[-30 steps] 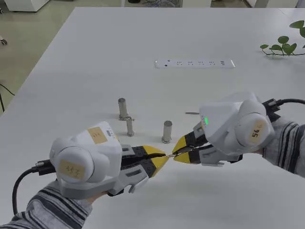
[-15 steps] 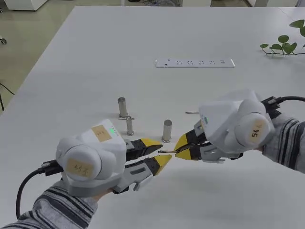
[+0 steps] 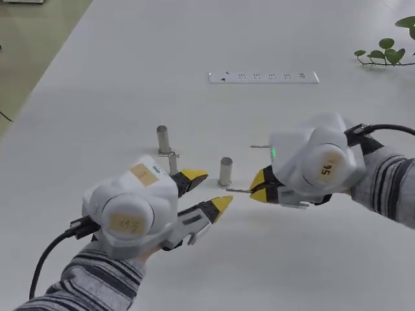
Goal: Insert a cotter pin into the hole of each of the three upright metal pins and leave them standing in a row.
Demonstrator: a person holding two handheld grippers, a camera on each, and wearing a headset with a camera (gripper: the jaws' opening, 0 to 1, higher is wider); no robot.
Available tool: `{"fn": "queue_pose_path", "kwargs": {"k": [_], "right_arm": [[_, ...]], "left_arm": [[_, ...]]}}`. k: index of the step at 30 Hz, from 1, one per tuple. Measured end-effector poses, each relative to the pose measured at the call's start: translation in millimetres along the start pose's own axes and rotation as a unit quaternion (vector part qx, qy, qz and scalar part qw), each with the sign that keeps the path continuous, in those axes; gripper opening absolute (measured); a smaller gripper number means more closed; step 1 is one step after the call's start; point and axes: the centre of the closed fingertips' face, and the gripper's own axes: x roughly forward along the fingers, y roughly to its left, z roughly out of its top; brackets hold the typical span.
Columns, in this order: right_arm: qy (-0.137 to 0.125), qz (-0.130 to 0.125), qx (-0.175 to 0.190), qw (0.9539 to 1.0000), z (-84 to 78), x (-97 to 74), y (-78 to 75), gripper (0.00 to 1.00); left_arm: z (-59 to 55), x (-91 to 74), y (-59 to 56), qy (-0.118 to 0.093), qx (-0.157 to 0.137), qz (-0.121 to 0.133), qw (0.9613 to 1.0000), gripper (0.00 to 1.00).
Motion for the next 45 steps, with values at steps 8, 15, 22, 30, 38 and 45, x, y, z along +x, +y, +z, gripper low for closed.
{"fn": "queue_pose_path", "kwargs": {"k": [8,15,22,30,38,45], "right_arm": [[0.029,-0.029,0.034,0.9986,-14.0,3.3,-23.7,0.0],[0.05,-0.042,0.052,0.9965,-25.6,7.4,-36.5,0.0],[0.067,-0.053,0.036,0.9957,-33.3,13.5,-47.2,0.0],[0.071,-0.057,0.02,0.9956,-34.3,18.4,-55.0,0.0],[0.073,-0.057,0.006,0.9957,-32.6,21.8,-56.2,0.0],[0.075,-0.06,-0.003,0.9954,-29.9,22.7,-58.1,0.0]], "left_arm": [[-8.5,12.5,13.7,-0.001,-0.059,0.027,0.9979,0.3],[-17.9,26.8,22.2,0.015,-0.052,0.046,0.9975,0.29],[-24.6,42.1,28.5,0.026,-0.056,0.054,0.9967,0.26],[-25.1,59.3,28.4,0.025,-0.074,0.059,0.9951,0.23],[-30.2,72.4,34.1,0.036,-0.096,0.081,0.9914,0.21],[-33.1,82.7,32.2,0.042,-0.109,0.085,0.9896,0.19]]}}
